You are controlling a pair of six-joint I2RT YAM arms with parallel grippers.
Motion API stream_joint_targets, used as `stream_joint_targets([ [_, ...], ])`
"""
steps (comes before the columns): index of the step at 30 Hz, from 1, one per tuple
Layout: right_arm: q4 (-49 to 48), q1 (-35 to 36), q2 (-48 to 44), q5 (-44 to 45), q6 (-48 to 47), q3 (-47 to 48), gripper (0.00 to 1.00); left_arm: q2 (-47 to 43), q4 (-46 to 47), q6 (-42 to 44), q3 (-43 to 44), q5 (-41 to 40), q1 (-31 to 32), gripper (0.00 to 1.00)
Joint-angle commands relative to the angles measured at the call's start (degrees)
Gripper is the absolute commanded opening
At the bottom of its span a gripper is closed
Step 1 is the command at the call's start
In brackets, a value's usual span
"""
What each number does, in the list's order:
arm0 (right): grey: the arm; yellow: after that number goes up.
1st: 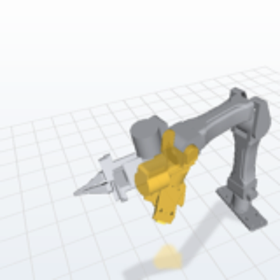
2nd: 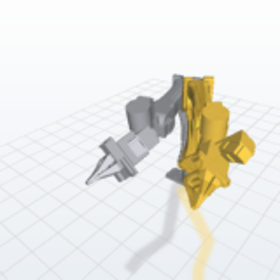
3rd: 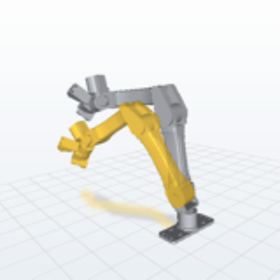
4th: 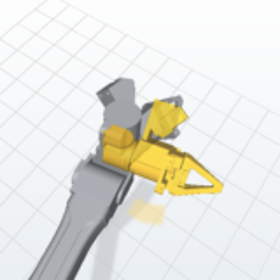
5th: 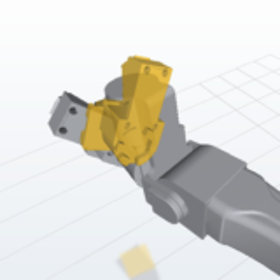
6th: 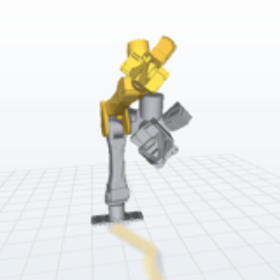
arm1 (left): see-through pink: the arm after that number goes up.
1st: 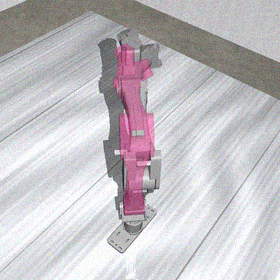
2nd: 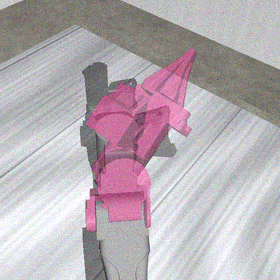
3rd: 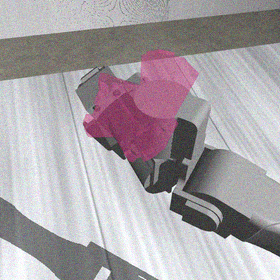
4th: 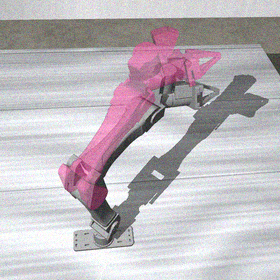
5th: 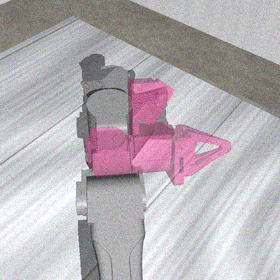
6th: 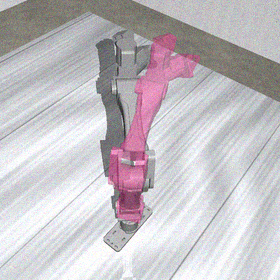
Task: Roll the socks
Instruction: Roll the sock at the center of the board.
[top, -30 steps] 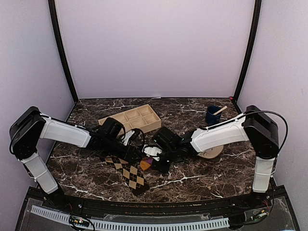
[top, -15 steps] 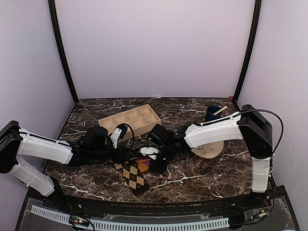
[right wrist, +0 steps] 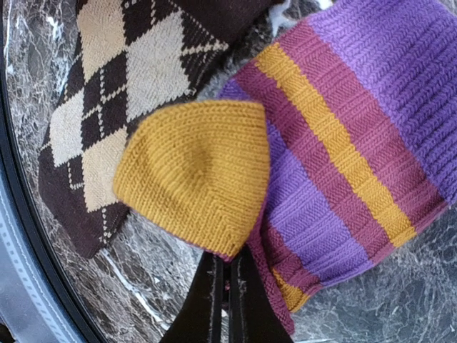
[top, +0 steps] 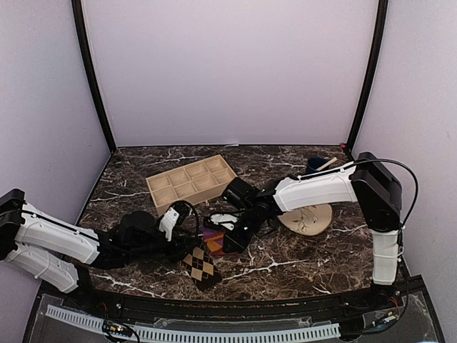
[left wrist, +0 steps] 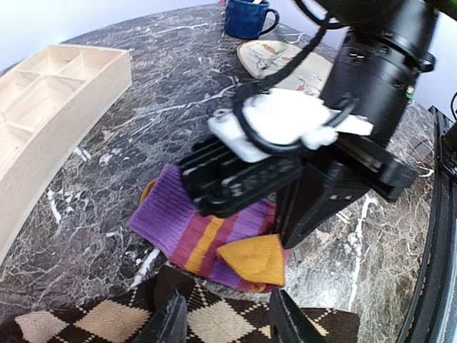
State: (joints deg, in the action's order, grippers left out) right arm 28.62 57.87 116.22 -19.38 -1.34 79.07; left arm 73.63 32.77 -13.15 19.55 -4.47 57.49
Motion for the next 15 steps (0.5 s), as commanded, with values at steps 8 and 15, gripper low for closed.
stream_joint_targets([
  [8,3.49,-0.74,2.86,-4.82,0.03,4.31,0.0,3.76,9.95,12.67,-0.7,1.73,7.01,0.42],
  [15,4.07,-0.74,3.0,-5.57,-0.23,4.45,0.0,9.44,8.7,19.29,2.81,-0.68,9.17,0.43],
])
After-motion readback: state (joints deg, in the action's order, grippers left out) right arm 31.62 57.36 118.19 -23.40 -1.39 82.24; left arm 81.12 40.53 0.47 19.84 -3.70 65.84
